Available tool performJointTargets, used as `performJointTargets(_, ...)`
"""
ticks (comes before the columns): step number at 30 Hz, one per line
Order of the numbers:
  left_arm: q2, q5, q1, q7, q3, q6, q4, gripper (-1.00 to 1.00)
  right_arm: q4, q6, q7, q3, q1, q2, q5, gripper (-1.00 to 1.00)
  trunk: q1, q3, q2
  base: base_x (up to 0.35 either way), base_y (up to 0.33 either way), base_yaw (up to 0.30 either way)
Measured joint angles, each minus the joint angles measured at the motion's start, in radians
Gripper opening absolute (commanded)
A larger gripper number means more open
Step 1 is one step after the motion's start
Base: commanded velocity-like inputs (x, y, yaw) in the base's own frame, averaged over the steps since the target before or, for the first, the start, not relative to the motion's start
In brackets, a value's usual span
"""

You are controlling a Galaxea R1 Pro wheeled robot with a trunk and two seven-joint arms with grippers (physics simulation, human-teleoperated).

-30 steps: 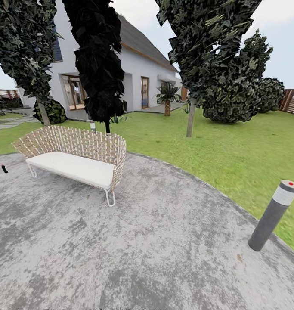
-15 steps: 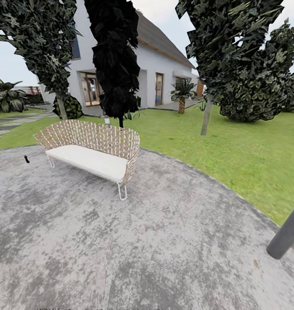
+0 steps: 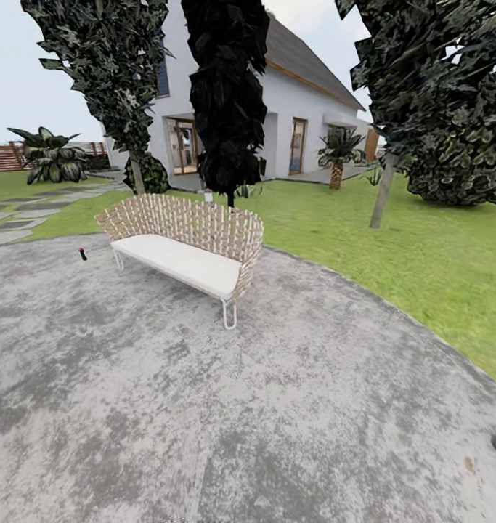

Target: In the garden, pick up the pesticide atomizer on the floor and spray pesticide onto both trees until each tree trunk is fully covered.

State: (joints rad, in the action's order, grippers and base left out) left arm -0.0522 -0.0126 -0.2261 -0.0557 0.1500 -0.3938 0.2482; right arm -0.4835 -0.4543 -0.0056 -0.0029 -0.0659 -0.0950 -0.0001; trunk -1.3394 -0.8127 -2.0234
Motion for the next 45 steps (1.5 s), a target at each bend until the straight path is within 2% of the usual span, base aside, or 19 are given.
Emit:
performJointTargets(28,0.002,-0.001,0.000,0.000,0.000,0.000,0.000,1.00,0.000,0.000,0.000,0.000,0.000,0.000,0.000,1.00,-0.107,-0.105,-0.196,0.000,0.000,0.268)
performJointTargets(40,0.000,-0.001,0.000,0.001,0.001,-0.005,0.000,1.00,0.000,0.000,0.000,0.001,0.000,0.000,0.001,1.00,-0.107,-0.112,-0.196,0.008,0.000,0.269)
performJointTargets(45,0.000,-0.003,0.000,0.000,0.001,-0.004,0.000,1.00,0.000,0.000,0.000,0.001,0.000,0.000,0.001,1.00,-0.107,-0.115,-0.196,0.233,0.000,0.269)
